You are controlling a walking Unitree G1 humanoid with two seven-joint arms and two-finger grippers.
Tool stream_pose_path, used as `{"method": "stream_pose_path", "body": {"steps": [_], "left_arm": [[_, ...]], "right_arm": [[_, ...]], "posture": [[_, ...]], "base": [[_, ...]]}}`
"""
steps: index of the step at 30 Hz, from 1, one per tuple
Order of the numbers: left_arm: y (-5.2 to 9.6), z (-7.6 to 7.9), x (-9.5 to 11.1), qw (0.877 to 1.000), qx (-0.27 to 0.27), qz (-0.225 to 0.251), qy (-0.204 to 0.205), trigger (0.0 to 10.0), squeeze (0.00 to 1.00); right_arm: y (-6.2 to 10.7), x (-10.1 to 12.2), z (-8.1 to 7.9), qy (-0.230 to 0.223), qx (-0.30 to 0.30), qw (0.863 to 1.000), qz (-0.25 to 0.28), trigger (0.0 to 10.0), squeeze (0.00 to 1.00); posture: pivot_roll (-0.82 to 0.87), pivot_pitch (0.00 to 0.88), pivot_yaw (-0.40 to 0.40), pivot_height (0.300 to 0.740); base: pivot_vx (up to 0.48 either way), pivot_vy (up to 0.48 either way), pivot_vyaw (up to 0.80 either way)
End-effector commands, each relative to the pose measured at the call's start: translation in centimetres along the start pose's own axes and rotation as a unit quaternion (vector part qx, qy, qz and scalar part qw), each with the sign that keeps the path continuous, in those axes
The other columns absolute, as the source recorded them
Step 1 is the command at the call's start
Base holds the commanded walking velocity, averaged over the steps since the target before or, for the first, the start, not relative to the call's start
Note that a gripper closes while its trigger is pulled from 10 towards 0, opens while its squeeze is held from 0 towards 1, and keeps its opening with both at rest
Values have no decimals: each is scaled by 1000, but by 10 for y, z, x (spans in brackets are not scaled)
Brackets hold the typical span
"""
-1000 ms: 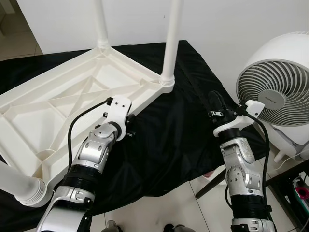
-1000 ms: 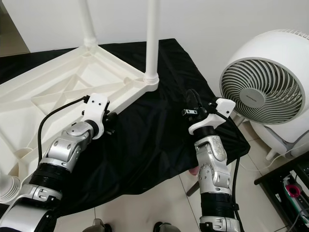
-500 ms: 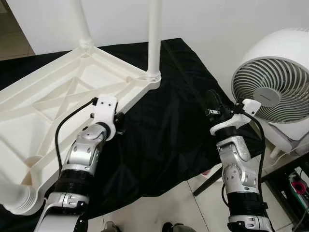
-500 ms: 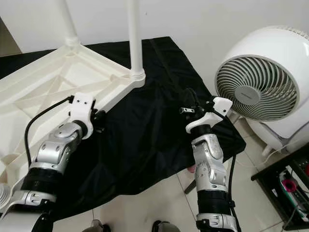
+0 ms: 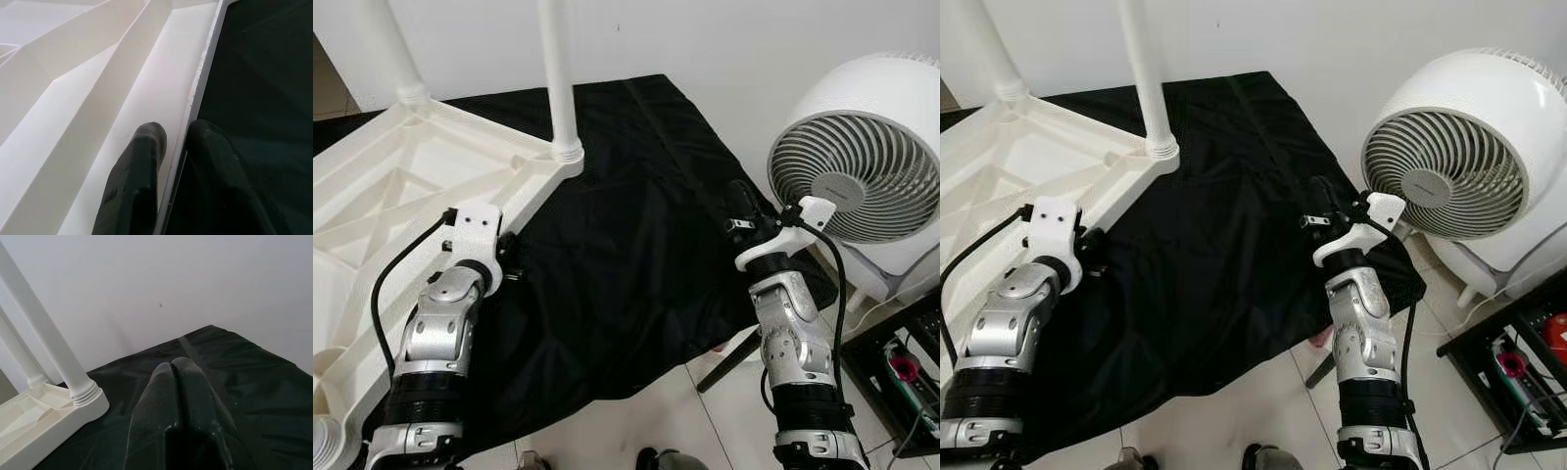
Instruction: Building children table
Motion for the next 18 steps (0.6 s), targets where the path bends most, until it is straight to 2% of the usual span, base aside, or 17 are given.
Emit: {"method": "stream_pose_path", "body": {"steps": [1, 2, 3, 5, 7, 8, 10, 13, 14, 17, 18], "left_arm": [[6, -30, -19, 989, 144, -41, -10, 3843, 0], [4, -28, -15, 990, 136, -35, -11, 3843, 0], [3, -22, -11, 992, 124, -26, -8, 10000, 0], [3, -22, -11, 992, 124, -26, -8, 10000, 0], [0, 3, -3, 998, 66, -3, -3, 10000, 0], [0, 3, -3, 998, 66, -3, -3, 10000, 0], [0, 25, 3, 1000, 18, 13, -3, 10000, 0], [2, 33, 6, 1000, 0, 21, 4, 10000, 0], [2, 34, 6, 1000, -5, 24, 5, 10000, 455], [2, 34, 7, 1000, -7, 26, 6, 10000, 455], [2, 35, 8, 999, -15, 28, 9, 10000, 1000]], "right_arm": [[1, -1, 1, -1, 1, 1000, -6, 10000, 0], [2, -1, 2, 0, 0, 1000, -6, 10000, 0], [2, -1, 2, 1, 1, 1000, -6, 10000, 0], [2, -1, 2, 1, 1, 1000, -6, 10000, 0], [1, -1, 2, 2, 0, 1000, -5, 10000, 0], [1, -1, 2, 2, 0, 1000, -5, 10000, 0], [1, 0, 3, 3, 0, 1000, -4, 10000, 0], [2, 1, 4, 6, -2, 1000, -3, 10000, 0], [3, 1, 5, 7, -4, 1000, -3, 10000, 0], [3, 1, 5, 8, -4, 1000, -3, 10000, 0], [4, 1, 5, 8, -5, 1000, -3, 10000, 0]], "posture": [[108, 144, -31, 740], [108, 144, -31, 740], [106, 145, -31, 740], [106, 145, -31, 740], [103, 144, -29, 740], [103, 144, -29, 740], [98, 142, -26, 740], [95, 141, -25, 740], [93, 140, -24, 740], [93, 140, -24, 740], [93, 140, -25, 740]], "base": [[0, 0, 0], [0, 0, 0], [0, 0, 0], [0, 0, 0], [0, 0, 0], [0, 0, 0], [0, 0, 0], [0, 0, 0], [0, 0, 0], [0, 0, 0], [0, 0, 0]]}}
Point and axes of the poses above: a point about 5 cm out from each wrist's last joint towards the gripper, its own y axis pointing back from the gripper into the wrist, its own x axis along the axis of the wrist's last joint, z = x × y, the point moved 1 cm from there along -y, pointing out of the wrist towards the gripper
